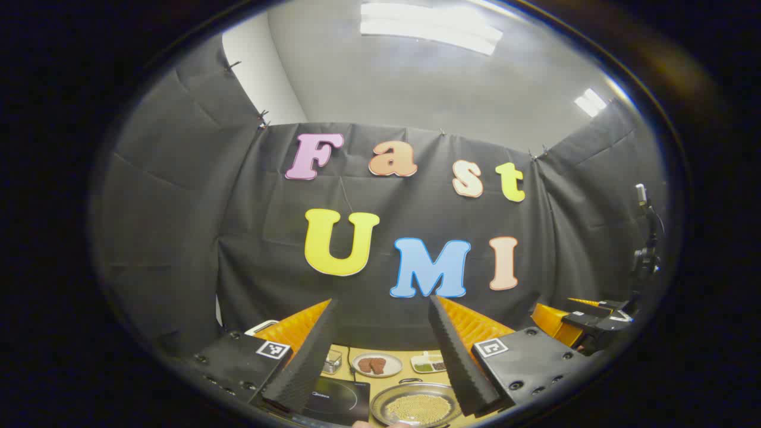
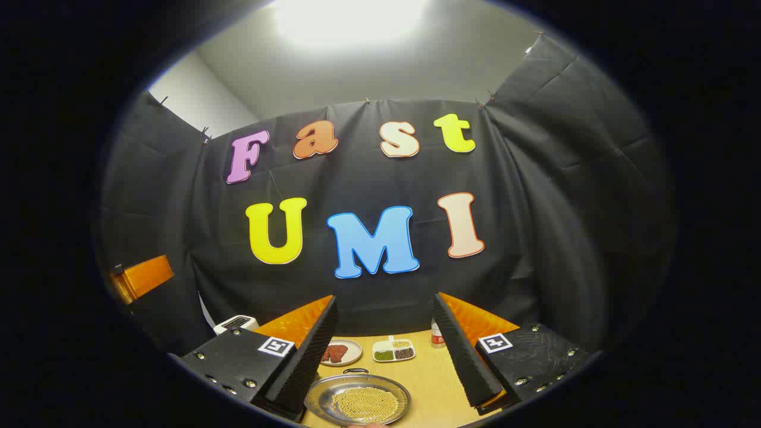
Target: First push the handle of the pot to place it horizontally, then grasp the pot with both hands and set it on the induction cooktop.
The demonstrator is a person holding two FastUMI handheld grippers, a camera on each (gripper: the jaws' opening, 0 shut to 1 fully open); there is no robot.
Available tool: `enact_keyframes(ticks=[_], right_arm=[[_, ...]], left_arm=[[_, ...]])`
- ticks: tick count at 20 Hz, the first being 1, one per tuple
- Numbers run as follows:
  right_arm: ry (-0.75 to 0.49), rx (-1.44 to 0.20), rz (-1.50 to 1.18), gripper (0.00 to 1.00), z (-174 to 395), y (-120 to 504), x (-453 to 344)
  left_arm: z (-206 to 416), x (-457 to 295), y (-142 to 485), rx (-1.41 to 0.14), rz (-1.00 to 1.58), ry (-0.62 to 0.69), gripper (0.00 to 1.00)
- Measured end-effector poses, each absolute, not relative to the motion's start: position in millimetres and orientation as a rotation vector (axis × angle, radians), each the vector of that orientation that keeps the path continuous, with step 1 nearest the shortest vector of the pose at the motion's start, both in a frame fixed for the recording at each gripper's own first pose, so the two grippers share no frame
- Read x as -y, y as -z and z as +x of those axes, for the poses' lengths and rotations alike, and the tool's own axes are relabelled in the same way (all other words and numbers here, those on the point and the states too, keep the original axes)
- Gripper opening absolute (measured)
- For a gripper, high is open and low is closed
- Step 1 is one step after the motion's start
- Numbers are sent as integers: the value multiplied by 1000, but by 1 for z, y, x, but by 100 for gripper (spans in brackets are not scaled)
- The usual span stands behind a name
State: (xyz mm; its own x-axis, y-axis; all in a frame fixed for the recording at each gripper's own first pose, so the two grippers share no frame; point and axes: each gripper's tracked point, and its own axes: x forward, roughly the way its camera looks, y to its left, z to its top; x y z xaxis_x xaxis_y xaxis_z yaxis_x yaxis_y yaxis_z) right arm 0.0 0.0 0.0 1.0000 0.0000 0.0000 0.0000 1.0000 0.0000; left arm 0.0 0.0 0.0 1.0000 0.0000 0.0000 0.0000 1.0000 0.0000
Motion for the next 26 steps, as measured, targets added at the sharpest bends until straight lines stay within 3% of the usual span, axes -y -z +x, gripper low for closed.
enact_keyframes(ticks=[24, 26], right_arm=[[-114, -114, -3, 97, 35, 45, -19], [-108, -152, 1, 90, 32, 57, -16]], left_arm=[[21, -7, 3, 6, -4, -55, 97], [24, -12, 9, -4, 3, -60, 99]])
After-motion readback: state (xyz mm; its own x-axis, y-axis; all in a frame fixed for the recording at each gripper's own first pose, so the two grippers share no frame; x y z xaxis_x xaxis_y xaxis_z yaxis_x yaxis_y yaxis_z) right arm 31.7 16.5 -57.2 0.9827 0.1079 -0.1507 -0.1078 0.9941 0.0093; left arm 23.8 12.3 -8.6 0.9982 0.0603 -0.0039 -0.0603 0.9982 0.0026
